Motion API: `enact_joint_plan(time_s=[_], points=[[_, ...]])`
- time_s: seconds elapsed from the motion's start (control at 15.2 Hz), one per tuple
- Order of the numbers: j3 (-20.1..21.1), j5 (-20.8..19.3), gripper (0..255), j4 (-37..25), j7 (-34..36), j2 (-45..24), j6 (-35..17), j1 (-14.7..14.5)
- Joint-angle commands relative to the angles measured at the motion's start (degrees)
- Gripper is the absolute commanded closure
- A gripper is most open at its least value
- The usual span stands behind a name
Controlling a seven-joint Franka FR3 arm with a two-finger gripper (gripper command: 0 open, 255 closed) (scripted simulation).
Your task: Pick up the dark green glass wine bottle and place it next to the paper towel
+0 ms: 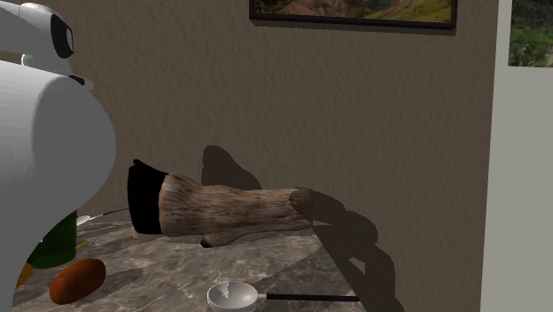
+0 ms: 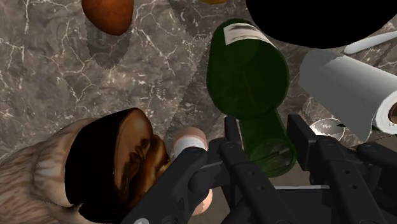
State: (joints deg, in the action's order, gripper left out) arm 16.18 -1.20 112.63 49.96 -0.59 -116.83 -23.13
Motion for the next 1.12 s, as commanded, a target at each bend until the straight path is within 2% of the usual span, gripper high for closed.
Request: enact_joint_plan(time_s=[0.0,0.2,0.26,0.59,0.86,1.06], points=[[0.0,0.0,255,0.03,0.0,0.02,-0.06,0.0],[0.0,0.0,255,0.03,0.0,0.02,-0.06,0.0],[0.0,0.0,0,0.04,0.0,0.02,-0.06,0.0],[0.0,0.0,0,0.04,0.0,0.02,-0.06,0.0],[-0.06,0.6,0,-5.23,-0.42,1.82,6.92,0.06],[-0.06,0.6,0,-5.23,-0.42,1.82,6.92,0.06]])
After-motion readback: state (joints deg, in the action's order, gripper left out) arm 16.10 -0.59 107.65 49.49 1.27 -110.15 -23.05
